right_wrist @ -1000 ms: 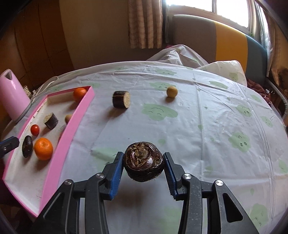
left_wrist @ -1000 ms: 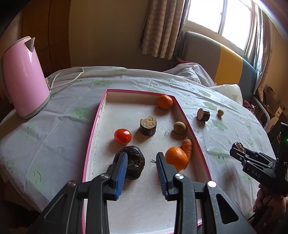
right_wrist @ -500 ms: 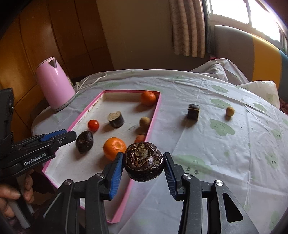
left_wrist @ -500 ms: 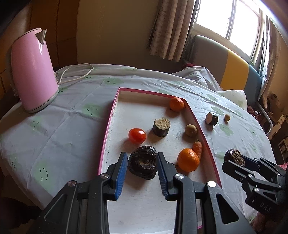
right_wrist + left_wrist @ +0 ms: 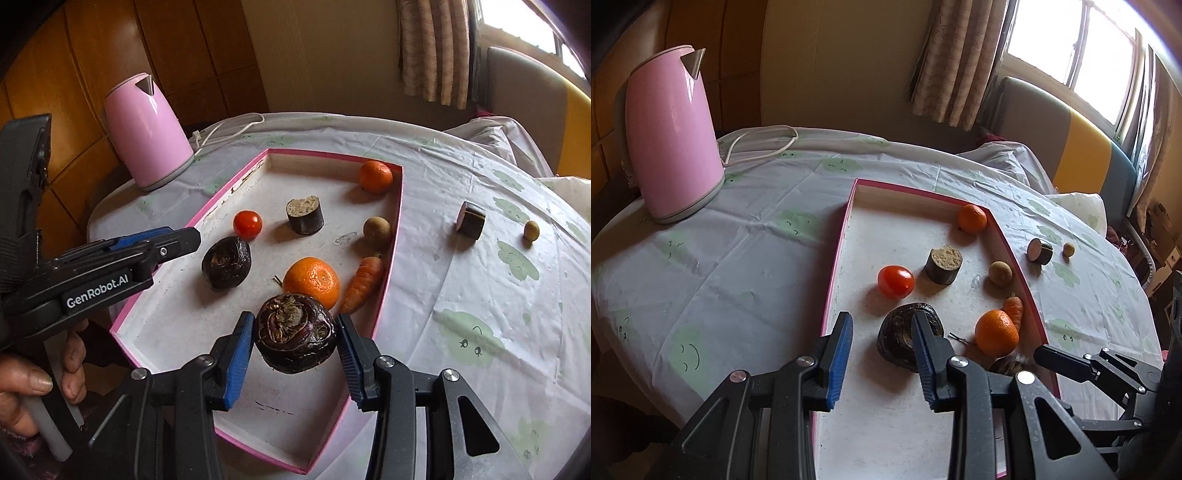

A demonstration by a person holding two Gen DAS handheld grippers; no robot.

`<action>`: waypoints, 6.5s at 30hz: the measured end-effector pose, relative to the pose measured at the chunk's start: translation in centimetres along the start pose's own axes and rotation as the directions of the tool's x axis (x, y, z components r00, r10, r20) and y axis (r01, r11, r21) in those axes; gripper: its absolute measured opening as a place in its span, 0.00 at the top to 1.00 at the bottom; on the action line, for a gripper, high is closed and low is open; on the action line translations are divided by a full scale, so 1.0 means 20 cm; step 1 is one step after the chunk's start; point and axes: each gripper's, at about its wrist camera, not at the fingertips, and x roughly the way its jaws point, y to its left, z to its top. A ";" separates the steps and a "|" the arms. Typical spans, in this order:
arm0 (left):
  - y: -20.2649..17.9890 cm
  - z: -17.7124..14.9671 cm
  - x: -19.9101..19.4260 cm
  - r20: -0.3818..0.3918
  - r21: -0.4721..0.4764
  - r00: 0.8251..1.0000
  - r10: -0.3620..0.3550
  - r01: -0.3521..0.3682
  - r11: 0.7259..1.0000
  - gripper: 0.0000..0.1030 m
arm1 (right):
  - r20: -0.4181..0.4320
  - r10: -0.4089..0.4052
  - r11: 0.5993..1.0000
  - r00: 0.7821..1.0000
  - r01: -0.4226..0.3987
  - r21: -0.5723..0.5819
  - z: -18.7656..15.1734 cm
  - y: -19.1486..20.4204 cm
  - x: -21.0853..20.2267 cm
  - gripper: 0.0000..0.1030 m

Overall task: Organize fruits
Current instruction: 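Carry the dark dried fruit into the tray and open the right gripper, then grasp the dark cylinder slice with the left gripper while the right gripper grasps the small yellow ball, then place the dark cylinder slice in the tray with the left gripper while the right gripper holds the yellow ball, then lower the yellow ball into the tray and open the right gripper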

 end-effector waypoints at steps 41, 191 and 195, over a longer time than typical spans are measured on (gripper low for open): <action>-0.47 0.05 0.03 -0.023 0.231 0.993 -0.119 0.121 0.965 0.68 | 0.095 -0.280 0.918 0.955 0.238 0.318 -0.08 -0.62 -0.24 0.48; -0.10 0.01 -0.05 0.024 0.064 0.999 0.037 -0.039 0.997 0.63 | 0.118 -0.089 0.995 0.989 0.083 0.052 0.23 -0.19 0.01 0.75; -0.07 0.01 -0.08 0.041 0.053 0.998 0.047 -0.049 0.997 0.63 | 0.092 -0.078 0.997 0.993 0.076 0.029 0.27 -0.11 0.08 0.75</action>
